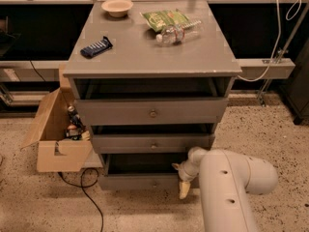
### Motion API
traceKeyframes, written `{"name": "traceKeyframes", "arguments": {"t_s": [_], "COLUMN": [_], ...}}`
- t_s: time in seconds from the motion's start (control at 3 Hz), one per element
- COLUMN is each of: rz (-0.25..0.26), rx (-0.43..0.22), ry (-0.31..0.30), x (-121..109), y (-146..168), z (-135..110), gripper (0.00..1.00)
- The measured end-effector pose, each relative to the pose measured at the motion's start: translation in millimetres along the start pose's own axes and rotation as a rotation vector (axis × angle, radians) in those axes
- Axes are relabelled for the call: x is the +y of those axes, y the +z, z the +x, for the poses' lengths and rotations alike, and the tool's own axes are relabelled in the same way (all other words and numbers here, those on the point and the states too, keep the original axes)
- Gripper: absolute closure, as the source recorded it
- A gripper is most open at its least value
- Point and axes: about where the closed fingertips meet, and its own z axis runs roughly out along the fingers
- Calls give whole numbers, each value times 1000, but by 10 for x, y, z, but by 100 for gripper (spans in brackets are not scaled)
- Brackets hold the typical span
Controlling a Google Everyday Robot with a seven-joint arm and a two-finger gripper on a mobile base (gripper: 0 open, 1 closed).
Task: Open bottom drawer
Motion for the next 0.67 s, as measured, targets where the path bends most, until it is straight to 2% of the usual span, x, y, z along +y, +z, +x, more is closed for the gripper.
{"name": "traceKeyframes", "arguments": {"t_s": [0.33,0.67], "rz": [-13,-11], "rx": [38,67], "ry": [-1,2], "x": [37,159], "y": [-12,-94], "z": [-16,-64], "gripper": [18,42]}}
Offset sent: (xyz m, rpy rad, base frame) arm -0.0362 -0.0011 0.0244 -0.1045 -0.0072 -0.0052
